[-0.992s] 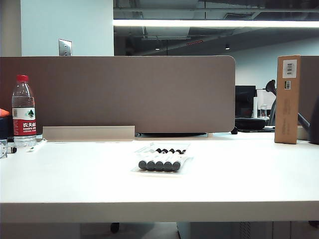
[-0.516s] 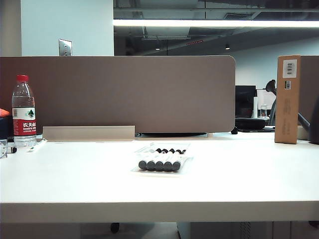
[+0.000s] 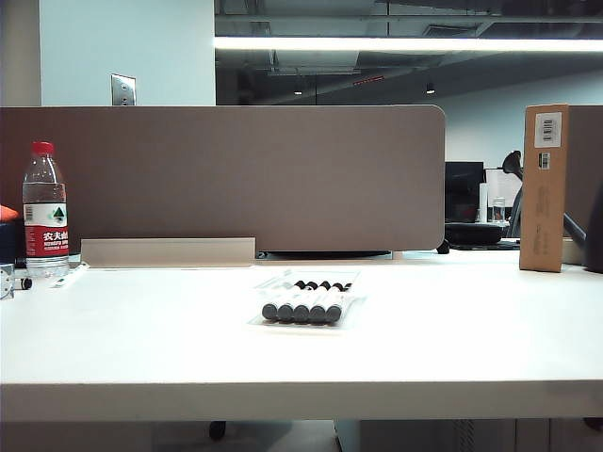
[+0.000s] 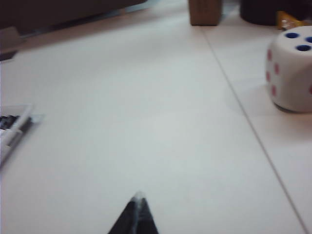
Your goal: Pick up the markers scattered on the table and put them into the packaging box, making sure the markers fit the shape of the box's grooves.
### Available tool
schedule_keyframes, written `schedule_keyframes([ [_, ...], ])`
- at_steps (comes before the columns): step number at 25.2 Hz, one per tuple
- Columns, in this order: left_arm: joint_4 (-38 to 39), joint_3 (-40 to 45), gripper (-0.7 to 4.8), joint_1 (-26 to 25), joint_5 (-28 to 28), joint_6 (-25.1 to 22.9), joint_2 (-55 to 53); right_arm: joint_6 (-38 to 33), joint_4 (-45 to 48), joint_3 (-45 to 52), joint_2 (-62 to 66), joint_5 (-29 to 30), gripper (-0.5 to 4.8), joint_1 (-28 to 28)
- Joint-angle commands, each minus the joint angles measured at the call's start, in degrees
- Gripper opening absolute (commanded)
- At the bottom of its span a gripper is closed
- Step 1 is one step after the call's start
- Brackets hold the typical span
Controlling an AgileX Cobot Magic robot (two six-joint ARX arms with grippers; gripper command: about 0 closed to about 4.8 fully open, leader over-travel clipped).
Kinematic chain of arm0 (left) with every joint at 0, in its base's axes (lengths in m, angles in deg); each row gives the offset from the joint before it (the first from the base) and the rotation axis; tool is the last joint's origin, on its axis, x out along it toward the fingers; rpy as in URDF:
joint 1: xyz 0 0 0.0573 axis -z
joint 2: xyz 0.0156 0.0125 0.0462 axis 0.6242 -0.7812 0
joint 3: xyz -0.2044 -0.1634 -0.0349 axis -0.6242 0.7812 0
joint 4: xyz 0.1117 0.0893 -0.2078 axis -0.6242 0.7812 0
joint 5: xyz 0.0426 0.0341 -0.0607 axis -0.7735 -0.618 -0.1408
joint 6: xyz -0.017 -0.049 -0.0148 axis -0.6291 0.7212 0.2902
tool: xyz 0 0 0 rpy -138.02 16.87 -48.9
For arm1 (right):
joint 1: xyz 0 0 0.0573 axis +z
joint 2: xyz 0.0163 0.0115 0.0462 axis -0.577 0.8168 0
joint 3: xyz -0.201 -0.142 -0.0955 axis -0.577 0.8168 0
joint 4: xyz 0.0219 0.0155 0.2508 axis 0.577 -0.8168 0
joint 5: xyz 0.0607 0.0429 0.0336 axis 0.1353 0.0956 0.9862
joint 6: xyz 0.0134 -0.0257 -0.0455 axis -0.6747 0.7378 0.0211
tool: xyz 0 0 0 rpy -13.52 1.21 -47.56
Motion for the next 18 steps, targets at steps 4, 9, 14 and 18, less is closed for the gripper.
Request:
schedule_keyframes([
  [4, -0.6, -0.3, -0.05, 0.0, 0.2, -0.2, 0.0, 0.2, 12.5, 6.6, -4.2, 3.4, -0.05, 0.0],
  [9, -0.6, -0.3, -0.05, 0.0, 0.2, -0.2, 0.0, 0.5, 14.9, 10.4, -8.2, 2.8, -0.05, 0.0],
  [14, -0.5, -0.3, -0.05, 0.0, 0.2, -0.2, 0.0, 3.2, 14.5, 11.8, -10.3, 0.8, -0.04, 0.0],
  [18, -0.3, -0.3, -0.05, -0.1, 0.2, -0.2, 0.0, 9.7, 14.5, 11.8, -10.3, -0.1, -0.04, 0.1],
])
